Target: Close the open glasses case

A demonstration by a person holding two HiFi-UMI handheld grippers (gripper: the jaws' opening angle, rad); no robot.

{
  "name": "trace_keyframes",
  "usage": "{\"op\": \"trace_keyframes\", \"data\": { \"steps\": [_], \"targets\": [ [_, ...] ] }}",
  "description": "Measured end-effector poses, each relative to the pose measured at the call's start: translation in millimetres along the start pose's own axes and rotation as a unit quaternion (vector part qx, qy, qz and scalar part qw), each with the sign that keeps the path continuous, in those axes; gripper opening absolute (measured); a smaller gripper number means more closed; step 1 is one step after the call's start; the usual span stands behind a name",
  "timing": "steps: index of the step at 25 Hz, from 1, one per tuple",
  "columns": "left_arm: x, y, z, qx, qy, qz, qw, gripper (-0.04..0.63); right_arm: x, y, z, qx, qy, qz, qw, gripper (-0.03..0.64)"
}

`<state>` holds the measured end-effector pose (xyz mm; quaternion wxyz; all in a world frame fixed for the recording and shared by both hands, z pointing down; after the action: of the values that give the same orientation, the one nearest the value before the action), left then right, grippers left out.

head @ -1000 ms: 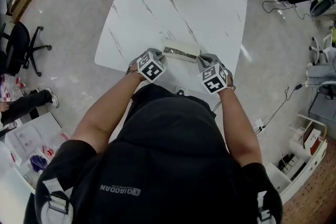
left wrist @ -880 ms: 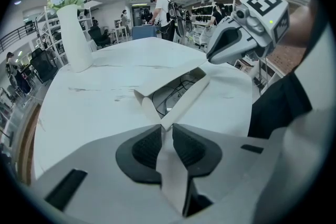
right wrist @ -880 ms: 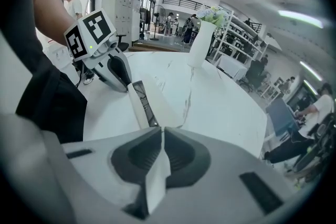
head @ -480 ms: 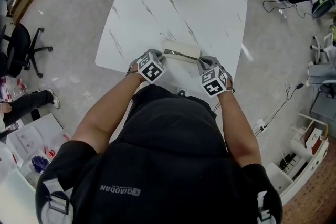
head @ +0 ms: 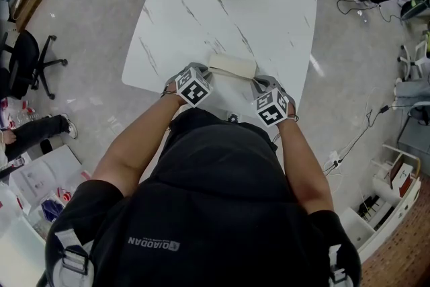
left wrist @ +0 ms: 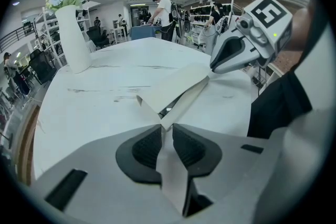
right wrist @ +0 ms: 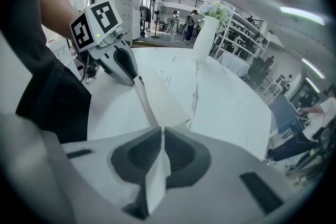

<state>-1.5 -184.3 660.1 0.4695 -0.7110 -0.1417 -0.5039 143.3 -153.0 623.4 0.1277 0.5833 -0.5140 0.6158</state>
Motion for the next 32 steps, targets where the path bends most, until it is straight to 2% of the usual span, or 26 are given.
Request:
{"op": "trace_keyframes", "data": {
  "steps": [24, 32],
  "targets": [
    [-1, -3, 0, -0.006, -0.005, -0.004, 1.0, 0.071, 7, -8, -10, 0.025, 0.01, -0.016, 1.0, 0.017],
    [-19, -21, -17, -0.015, 0.011, -0.011, 0.9998, 0.057, -5, -23, -8, 0.046, -0.004, -0.026, 0.999, 0.017]
  ]
}}
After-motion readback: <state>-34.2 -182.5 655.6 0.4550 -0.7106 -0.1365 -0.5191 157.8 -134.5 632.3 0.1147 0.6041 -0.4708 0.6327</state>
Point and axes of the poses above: the fingertips, and each gripper's own axes: x forward along the fingers, z to its right, y out of its top, the point moved 1 cm from there along -x, backward along the fingers, and after that the axes turned 3 degrees about -x, right-handed, at the moved point
